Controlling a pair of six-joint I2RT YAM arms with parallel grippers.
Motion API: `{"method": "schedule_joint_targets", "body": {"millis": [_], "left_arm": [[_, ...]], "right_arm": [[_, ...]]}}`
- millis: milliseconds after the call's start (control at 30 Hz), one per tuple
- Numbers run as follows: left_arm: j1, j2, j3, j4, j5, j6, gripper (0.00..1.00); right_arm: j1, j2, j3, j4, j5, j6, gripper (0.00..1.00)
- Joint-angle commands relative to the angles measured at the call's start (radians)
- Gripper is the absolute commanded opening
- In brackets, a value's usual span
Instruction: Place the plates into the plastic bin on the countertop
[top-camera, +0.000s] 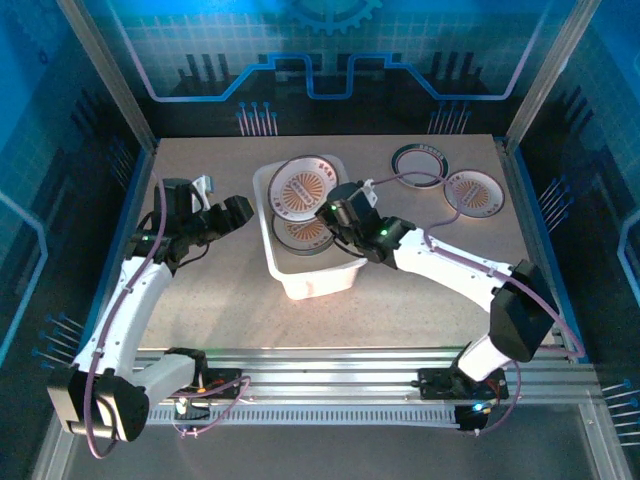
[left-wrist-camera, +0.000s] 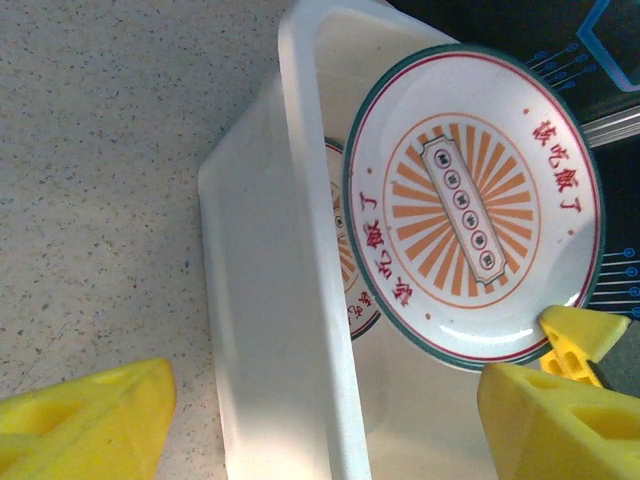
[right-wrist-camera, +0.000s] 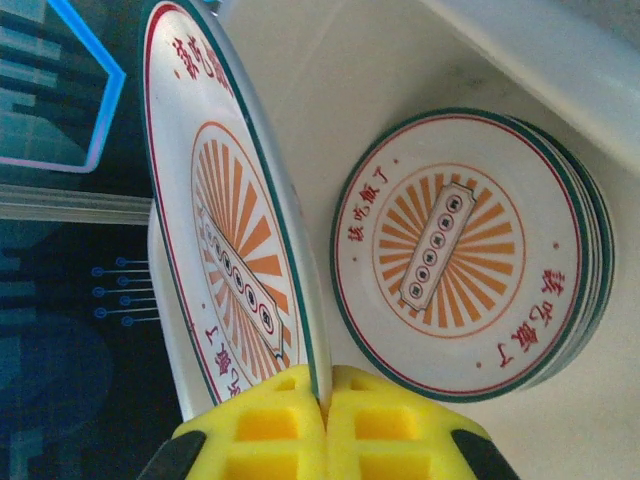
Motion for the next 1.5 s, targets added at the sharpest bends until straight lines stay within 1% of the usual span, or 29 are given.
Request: {"method": "schedule_joint_targets", "body": {"millis": [0, 233, 533, 667, 800, 933, 1033, 1233, 1467], "left_arm": [[0.015, 0.009, -0.015, 0.0, 0.031, 0.037, 0.8], [0.034, 0.018, -0.015, -0.002, 0.049, 0.055, 0.8], [0.044, 0.063, 0.013, -0.008, 0.068, 0.062, 0.81], [0.044, 0.09, 0.04, -0.012, 0.074, 0.063, 0.8], [0.044, 0.107, 0.058, -0.016, 0.075, 0.065, 0.8], [0.046, 0.116, 0.069, -0.019, 0.077, 0.066, 0.8], [0.047, 0.119, 0.078, -0.026, 0.079, 0.071, 0.8], [0.049, 0.109, 0.074, -0.032, 0.083, 0.077, 0.8], [0.05, 0.1, 0.071, -0.031, 0.1, 0.068, 0.81]], "right_arm": [[0.027, 0.034, 0.063, -0.064, 0.072, 0.081, 0.0], [0.044, 0.099, 0.109, -0.145, 0.061, 0.163, 0.0], [0.041, 0.166, 0.168, -0.229, 0.079, 0.252, 0.0], [0.033, 0.21, 0.191, -0.244, 0.044, 0.305, 0.0], [0.034, 0.245, 0.205, -0.249, 0.036, 0.36, 0.0], [0.031, 0.285, 0.242, -0.262, 0.035, 0.373, 0.0], [0.031, 0.31, 0.268, -0.273, 0.011, 0.388, 0.0], [0.052, 0.294, 0.296, -0.34, 0.039, 0.386, 0.0], [0.076, 0.3, 0.319, -0.386, 0.049, 0.442, 0.01]]}}
